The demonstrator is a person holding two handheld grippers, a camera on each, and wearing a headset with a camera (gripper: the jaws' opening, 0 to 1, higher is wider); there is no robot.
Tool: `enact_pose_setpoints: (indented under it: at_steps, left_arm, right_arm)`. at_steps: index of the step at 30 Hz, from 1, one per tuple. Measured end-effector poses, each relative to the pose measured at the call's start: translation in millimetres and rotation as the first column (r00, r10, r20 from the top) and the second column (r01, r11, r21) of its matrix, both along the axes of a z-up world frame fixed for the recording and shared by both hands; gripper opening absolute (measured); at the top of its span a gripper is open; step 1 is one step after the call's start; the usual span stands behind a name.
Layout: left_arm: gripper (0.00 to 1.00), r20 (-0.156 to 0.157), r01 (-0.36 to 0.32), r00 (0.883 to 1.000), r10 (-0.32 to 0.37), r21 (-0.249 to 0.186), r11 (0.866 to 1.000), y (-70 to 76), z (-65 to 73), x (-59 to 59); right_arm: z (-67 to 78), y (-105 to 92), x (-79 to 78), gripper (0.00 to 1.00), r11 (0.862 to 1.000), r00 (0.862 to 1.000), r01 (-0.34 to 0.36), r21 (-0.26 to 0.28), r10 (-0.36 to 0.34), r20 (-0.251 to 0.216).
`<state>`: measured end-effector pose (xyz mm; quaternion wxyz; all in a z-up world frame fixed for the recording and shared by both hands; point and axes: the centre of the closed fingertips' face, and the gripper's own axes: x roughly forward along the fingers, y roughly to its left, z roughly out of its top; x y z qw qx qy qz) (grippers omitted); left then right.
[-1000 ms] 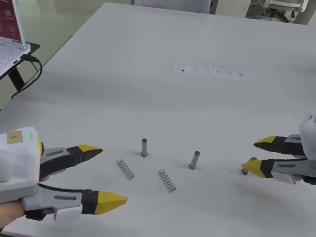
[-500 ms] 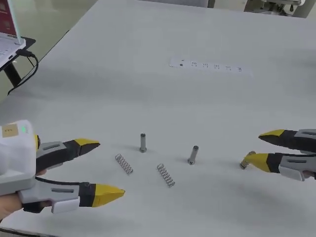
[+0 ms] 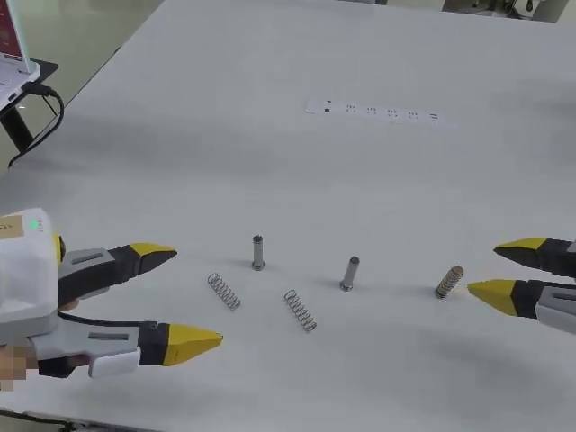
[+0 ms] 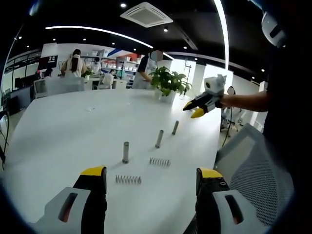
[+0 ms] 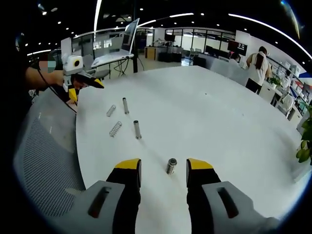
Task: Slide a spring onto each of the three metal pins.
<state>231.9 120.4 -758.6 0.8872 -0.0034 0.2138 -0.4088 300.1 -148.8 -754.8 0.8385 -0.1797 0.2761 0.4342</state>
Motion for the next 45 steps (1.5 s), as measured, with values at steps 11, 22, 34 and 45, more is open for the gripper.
enact_pose_setpoints:
  at_steps: [11, 22, 34, 45]
  left_arm:
    - [0.71, 0.007, 0.001, 1.000, -0.001, 0.000, 1.000, -0.2, 2.7, -0.4]
    - [0.71, 0.010, 0.002, 1.000, -0.002, 0.003, 1.000, 1.6, 4.3, -0.5]
    - [0.70, 0.010, 0.007, 1.000, -0.007, 0.000, 1.000, -0.4, 5.4, -1.9]
    - [0.70, 0.008, 0.002, 1.000, -0.002, -0.001, 1.000, 2.8, 5.2, -2.5]
  right_arm:
    - [0.9, 24.2, -23.3, 0.33, 0.999, 0.999, -0.039, 0.013, 0.039, -0.013]
    - [7.5, 64.6, -31.1, 0.32, 0.993, 0.993, -0.116, 0.022, 0.117, -0.030]
    - [-4.1, 85.7, -29.4, 0.29, 0.989, 0.985, -0.144, 0.018, 0.145, -0.098]
    - [-28.4, 108.5, -39.1, 0.26, 0.982, 0.967, -0.189, 0.007, 0.187, -0.174]
